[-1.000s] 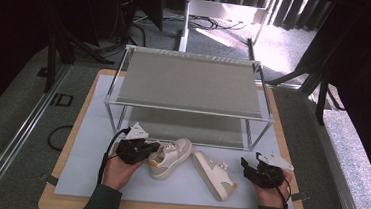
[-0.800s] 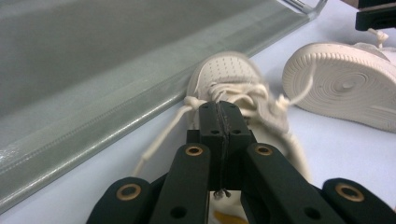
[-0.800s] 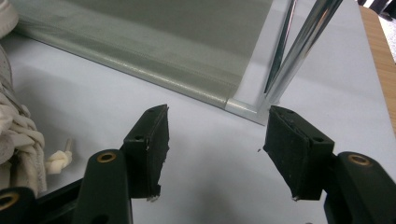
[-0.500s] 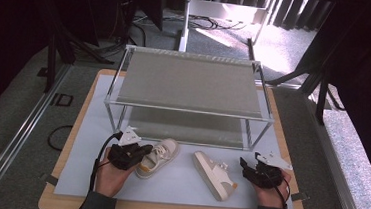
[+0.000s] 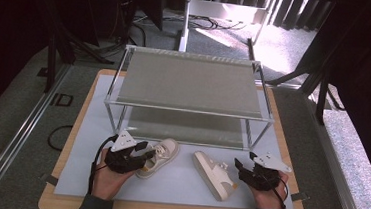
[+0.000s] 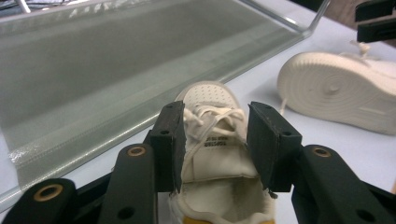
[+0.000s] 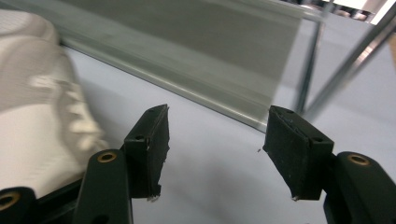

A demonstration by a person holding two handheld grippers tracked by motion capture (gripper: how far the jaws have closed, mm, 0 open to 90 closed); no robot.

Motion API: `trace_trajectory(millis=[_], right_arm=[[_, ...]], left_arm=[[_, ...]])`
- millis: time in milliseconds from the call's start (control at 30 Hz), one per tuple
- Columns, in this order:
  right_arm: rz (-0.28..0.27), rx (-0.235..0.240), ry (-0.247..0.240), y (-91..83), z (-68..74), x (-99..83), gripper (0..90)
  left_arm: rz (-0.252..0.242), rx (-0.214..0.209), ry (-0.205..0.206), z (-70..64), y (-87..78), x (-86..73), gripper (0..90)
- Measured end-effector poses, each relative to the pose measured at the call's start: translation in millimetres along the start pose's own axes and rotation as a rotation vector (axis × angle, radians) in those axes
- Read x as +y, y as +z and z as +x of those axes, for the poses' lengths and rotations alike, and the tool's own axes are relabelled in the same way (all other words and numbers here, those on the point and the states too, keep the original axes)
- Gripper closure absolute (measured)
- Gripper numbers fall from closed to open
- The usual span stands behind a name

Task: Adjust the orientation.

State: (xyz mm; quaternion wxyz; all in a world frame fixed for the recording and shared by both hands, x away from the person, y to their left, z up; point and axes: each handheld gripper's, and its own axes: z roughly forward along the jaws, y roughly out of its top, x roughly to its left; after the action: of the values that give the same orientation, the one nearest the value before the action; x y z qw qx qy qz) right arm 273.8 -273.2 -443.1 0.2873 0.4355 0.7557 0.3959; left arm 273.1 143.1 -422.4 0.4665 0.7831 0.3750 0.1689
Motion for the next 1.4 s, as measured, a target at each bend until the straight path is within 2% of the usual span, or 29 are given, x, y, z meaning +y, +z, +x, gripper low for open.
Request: trace_trajectory(millis=[167, 300, 667, 1100, 1233, 1400], right_arm=[[-0.007, 0.012, -0.017, -4.4, 5.0, 2.6, 39.8], [-0.013, 0.018, -0.025, -9.3, 7.6, 2.7, 39.8], [-0.005, 0.042, -0.043, -11.0, 12.5, 3.1, 39.9], [0.014, 0.077, -0.06, -10.9, 17.6, -0.6, 41.5], [0.016, 0.079, -0.041, -10.9, 16.2, -2.2, 42.4], [0.013, 0.122, -0.017, -9.8, 15.5, -5.0, 41.8]], left_arm=[[-0.011, 0.002, 0.009, -1.9, -5.6, -1.5, 55.7], [-0.023, -0.007, -0.005, 0.3, -8.1, -2.1, 55.5], [-0.014, -0.006, -0.008, 0.6, -6.5, -3.9, 55.2], [-0.036, -0.004, -0.014, -2.0, -9.7, -2.4, 54.6], [-0.04, -0.006, -0.015, -2.8, -10.3, -2.2, 54.6], [-0.038, -0.008, -0.014, -3.1, -9.6, -2.7, 54.4]])
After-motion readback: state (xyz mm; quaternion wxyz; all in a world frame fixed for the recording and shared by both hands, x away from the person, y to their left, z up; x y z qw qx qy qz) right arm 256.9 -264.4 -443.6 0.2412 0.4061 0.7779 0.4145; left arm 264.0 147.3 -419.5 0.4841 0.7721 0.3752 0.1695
